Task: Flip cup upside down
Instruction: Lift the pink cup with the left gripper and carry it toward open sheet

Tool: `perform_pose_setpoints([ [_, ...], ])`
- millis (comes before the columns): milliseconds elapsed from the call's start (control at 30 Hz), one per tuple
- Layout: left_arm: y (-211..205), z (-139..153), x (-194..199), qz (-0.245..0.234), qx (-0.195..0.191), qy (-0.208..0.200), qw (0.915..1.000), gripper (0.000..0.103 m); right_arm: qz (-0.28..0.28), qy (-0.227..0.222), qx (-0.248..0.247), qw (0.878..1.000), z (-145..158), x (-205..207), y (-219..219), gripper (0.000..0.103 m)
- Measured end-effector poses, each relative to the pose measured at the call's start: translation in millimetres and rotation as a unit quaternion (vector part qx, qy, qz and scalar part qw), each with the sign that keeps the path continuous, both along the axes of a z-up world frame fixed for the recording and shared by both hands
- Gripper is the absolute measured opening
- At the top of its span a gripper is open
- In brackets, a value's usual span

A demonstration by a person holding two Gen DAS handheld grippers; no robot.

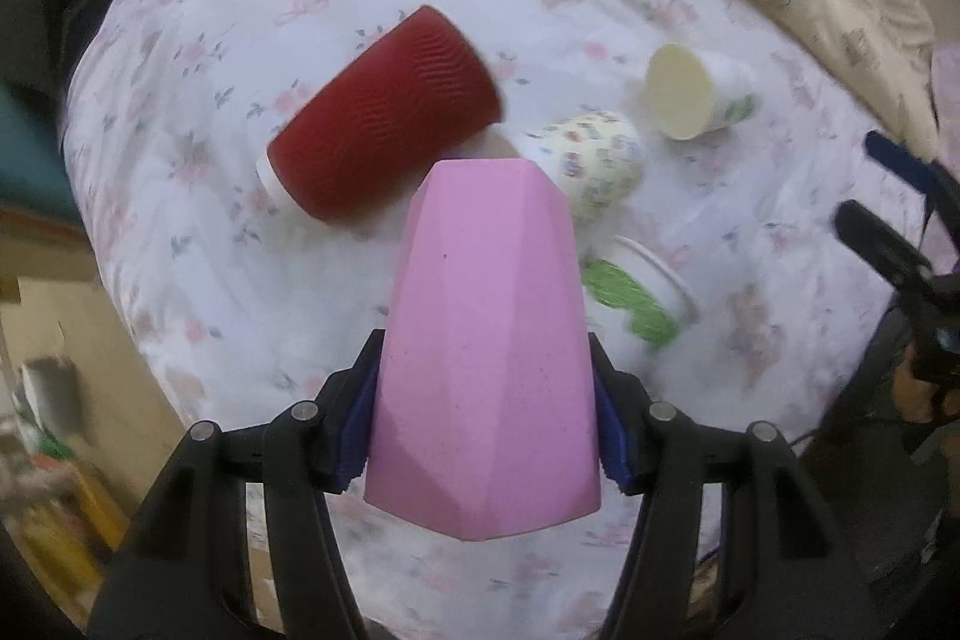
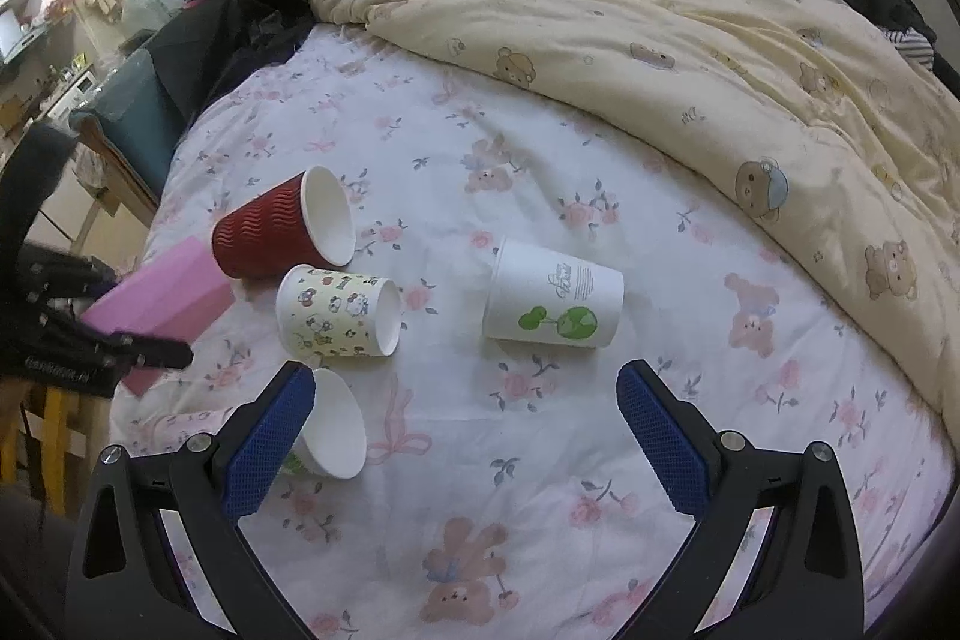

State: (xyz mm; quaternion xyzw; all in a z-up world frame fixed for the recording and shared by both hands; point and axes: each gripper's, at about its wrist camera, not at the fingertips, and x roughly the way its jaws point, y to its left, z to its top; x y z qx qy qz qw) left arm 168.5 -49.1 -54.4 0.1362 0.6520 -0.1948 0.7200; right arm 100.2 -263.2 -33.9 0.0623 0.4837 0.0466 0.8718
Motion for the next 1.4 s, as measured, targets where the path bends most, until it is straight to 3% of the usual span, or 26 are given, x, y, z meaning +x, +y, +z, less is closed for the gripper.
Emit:
perform_pose_setpoints([
  [167,-14.0,13.9,-38.3,0.041,-0.047,-0.015,0.9980,0.057,-0.005,-0.006,0.012,1.000,6.9,-15.4,-4.5,0.103],
  [367,-15.5,20.2,-80.5,0.096,-0.074,-0.029,0.9922,0.057,-0.008,-0.014,0.019,1.000,13.1,-40.6,-10.1,0.103],
  [667,-7.6,7.0,-127.1,0.204,-0.112,-0.037,0.9718,0.057,-0.030,0.000,0.046,0.998,8.3,-74.3,-23.9,0.103],
  [900,-10.2,-11.8,-152.5,0.265,-0.103,-0.063,0.9565,0.057,-0.036,-0.005,0.058,0.998,11.5,-86.1,-31.1,0.103],
  [1133,-28.8,-46.0,-153.6,0.304,-0.109,-0.023,0.9461,0.057,-0.050,-0.003,0.060,0.997,9.8,-86.6,-39.9,0.103],
  [1400,-43.0,-73.3,-151.4,0.326,-0.085,-0.002,0.9416,0.057,-0.058,-0.002,0.065,0.996,8.7,-84.5,-43.3,0.103],
])
